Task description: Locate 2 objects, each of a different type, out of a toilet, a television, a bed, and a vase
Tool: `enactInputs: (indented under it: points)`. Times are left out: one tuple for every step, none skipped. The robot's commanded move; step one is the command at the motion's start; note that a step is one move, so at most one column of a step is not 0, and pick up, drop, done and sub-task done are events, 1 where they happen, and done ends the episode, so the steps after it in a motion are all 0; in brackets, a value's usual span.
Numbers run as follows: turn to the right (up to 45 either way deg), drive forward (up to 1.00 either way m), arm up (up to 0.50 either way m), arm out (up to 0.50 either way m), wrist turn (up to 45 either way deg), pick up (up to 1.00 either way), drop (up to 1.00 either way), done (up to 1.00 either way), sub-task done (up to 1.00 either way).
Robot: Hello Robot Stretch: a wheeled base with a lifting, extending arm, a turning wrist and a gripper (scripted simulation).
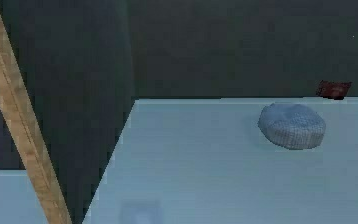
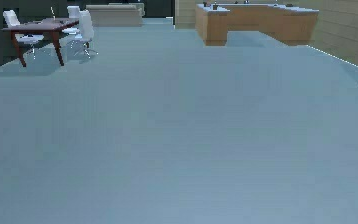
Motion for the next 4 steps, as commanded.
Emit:
enactInputs:
  points:
    - [0.0,0.15,0.00,0.00,0.0,0.00,0.00,0.00,0.00]
    - [-45.0,0.00,0.00,0.00,0.0,0.00,0.00,0.00,0.00]
    - [-21.0,0.00,0.00,0.00,0.0,0.00,0.00,0.00,0.00]
    - [0.0,0.50,0.00,0.00,0.0,0.00,0.00,0.00,0.00]
